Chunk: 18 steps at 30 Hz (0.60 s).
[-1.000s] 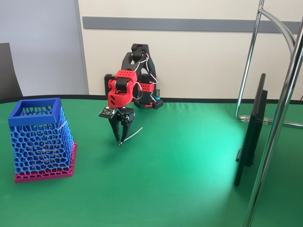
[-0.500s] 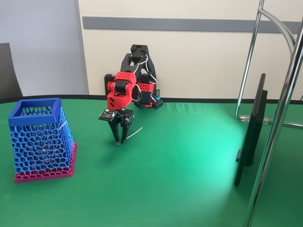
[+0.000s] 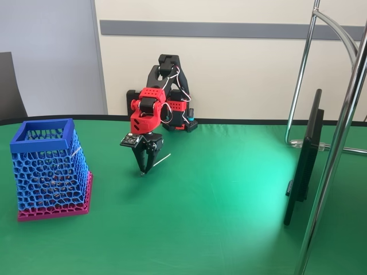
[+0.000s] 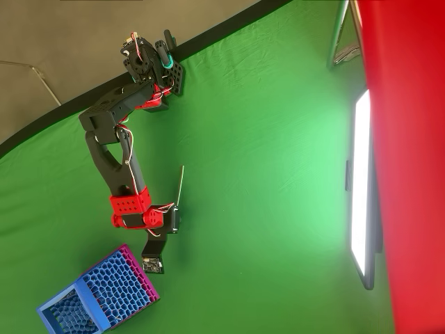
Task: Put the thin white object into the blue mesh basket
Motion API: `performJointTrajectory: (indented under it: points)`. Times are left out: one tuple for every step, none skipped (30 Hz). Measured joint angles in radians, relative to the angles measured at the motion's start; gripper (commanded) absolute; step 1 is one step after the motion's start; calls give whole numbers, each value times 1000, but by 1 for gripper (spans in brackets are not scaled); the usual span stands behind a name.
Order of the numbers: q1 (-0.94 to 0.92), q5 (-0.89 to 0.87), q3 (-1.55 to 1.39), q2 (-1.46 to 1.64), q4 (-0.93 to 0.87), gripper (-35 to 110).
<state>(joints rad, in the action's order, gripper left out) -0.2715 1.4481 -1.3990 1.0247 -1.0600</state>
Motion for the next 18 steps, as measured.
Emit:
performJointTrajectory:
  points:
    - [3, -9, 0, 0, 0, 1]
    - [9, -18, 3, 0, -2, 1]
    - [12, -29, 11, 0, -3, 1]
    - [18, -44, 20, 0, -5, 1]
    - [21, -55, 26, 2, -5, 1]
    - [26, -64, 31, 5, -5, 1]
    - [31, -77, 35, 9, -6, 1]
    - [35, -92, 40, 14, -9, 1]
    - [38, -98, 49, 25, -23, 1]
    - [43, -115, 57, 35, -34, 1]
    - [46, -123, 60, 51, -40, 1]
    - [51, -126, 61, 64, -41, 1]
    - [52, -133, 61, 78, -44, 1]
    - [54, -144, 61, 91, -46, 1]
    - [54, -155, 61, 103, -48, 1]
    - [52, -169, 61, 117, -48, 1]
    - [57, -186, 61, 133, -48, 1]
    - [58, -199, 63, 144, -48, 1]
